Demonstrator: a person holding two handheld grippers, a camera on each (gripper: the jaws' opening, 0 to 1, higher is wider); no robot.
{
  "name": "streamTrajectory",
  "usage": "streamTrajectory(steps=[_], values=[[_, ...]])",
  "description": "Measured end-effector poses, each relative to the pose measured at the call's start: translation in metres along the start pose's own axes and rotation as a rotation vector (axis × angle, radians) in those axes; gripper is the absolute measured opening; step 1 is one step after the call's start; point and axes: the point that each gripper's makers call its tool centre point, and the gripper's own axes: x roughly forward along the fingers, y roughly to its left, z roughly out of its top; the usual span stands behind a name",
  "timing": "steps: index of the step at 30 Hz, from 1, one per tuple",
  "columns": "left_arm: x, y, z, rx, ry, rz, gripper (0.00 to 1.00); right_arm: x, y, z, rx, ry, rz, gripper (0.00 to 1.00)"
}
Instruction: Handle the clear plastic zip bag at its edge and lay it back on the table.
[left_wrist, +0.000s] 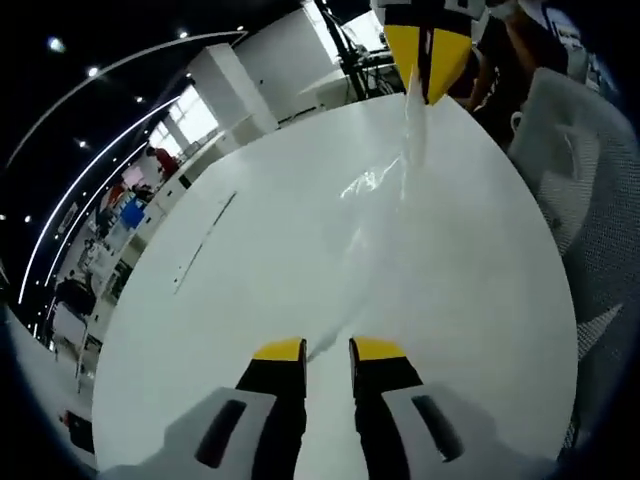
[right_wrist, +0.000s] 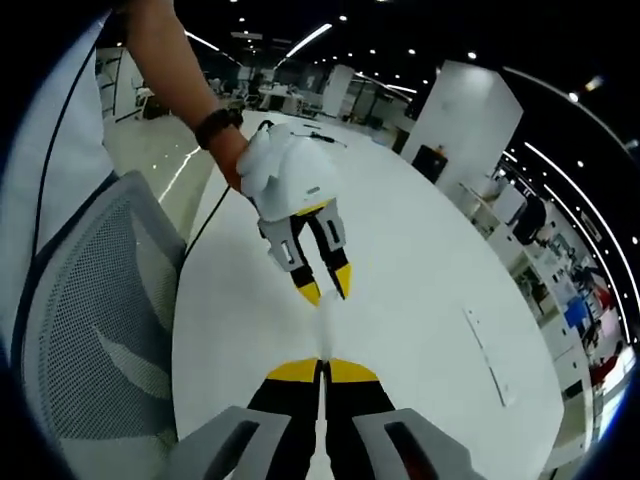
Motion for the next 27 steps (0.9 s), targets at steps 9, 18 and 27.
streamTrajectory(steps=[9, 18, 27], values=[[-0.005, 0.002, -0.005, -0.023, 0.000, 0.007, 0.00, 0.001, -0.002, -0.005, 0.027, -0.004, -0.008, 0.00], [-0.008, -0.006, -0.014, -0.044, 0.010, -0.017, 0.00, 0.006, 0.000, -0.014, 0.052, 0.010, -0.010, 0.00], [-0.018, -0.003, -0.017, -0.049, 0.017, 0.005, 0.00, 0.017, 0.004, -0.025, 0.060, 0.041, -0.011, 0.00]])
